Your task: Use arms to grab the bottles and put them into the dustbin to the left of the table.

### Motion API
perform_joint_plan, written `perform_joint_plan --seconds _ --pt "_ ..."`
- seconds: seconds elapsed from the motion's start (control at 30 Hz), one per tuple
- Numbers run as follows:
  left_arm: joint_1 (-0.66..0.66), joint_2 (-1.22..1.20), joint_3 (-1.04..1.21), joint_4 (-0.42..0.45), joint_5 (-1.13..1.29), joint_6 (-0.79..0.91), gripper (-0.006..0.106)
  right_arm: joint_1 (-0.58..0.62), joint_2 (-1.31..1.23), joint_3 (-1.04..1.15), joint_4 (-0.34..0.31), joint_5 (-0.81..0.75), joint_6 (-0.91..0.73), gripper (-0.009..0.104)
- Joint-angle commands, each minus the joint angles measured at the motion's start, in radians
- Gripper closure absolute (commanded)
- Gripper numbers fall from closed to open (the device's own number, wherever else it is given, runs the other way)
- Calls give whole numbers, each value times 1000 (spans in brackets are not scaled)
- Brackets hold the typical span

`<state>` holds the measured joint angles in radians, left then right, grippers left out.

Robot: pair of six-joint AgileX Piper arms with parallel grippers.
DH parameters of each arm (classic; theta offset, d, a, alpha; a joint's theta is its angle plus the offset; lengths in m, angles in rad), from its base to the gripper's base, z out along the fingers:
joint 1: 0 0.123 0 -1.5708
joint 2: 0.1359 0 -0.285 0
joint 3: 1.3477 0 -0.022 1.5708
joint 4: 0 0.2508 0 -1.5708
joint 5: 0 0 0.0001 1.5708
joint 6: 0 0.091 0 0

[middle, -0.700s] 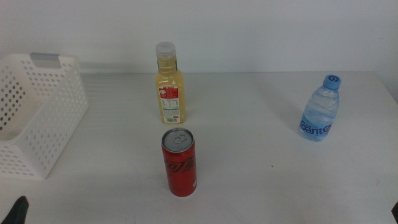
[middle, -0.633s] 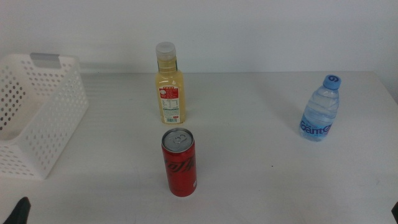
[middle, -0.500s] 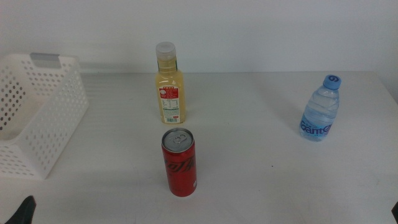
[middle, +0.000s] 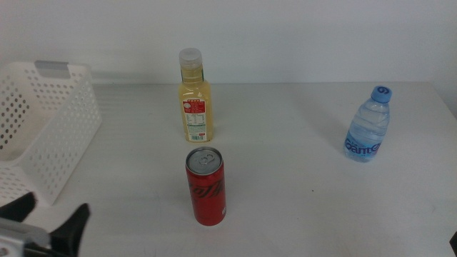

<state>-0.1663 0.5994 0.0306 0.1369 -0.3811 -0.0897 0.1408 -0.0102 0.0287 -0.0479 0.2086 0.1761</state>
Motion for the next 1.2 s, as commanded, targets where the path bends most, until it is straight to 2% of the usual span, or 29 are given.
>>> perform_joint_plan --seconds 0.0,0.27,0.53,0.8,1.17 --pt "-51 86 4 9 -180 -29 18 -5 -27 -8 -10 -80 -7 23" --pt "-182 420 4 11 -510 -26 18 -5 -27 -8 -10 -80 -7 23" --pt "-190 664 5 68 -821 -33 18 -5 -27 -8 -10 -80 -7 23" --pt "-190 808 5 133 -922 -59 18 -5 -27 -8 -10 -80 -7 23" --pt "-190 825 5 184 -934 -72 18 -5 -27 -8 -10 -80 -7 23"
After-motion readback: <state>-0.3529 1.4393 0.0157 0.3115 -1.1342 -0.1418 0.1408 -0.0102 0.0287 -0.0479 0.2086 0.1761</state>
